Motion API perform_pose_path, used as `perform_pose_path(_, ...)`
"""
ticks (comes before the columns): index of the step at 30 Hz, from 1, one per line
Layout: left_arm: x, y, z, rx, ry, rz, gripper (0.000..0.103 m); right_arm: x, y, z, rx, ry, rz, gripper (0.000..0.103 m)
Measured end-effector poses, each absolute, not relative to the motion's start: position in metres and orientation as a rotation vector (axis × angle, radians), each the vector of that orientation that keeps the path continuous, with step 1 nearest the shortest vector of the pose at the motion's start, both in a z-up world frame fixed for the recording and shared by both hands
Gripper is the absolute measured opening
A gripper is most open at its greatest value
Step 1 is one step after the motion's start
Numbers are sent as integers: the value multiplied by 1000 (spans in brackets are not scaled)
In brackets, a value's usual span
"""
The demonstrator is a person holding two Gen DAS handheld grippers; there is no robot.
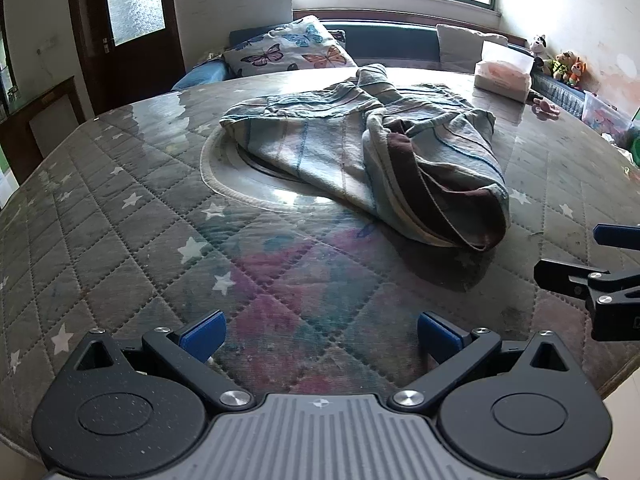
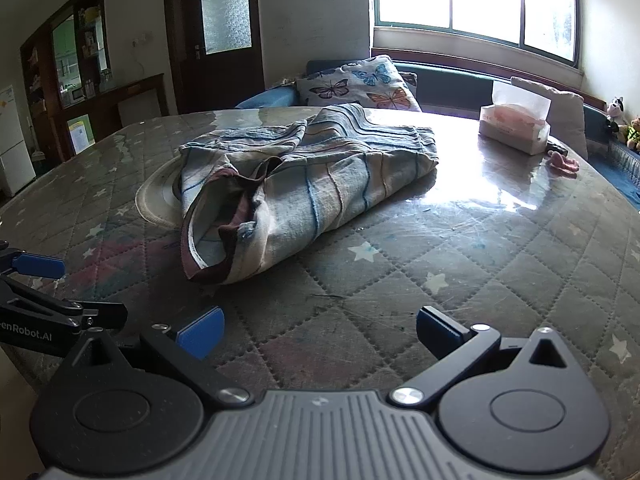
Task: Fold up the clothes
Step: 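Approach the crumpled striped shirt with both grippers open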
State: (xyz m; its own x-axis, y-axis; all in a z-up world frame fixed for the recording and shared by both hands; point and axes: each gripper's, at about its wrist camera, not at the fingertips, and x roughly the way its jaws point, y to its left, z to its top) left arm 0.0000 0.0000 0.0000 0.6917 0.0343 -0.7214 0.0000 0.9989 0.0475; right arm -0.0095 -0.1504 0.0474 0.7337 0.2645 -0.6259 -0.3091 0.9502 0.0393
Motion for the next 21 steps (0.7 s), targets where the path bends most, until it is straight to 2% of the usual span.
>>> perform_pose_path(21,9,-3,1,28,817,0,103,-4,-147,45,-52,704,325,103)
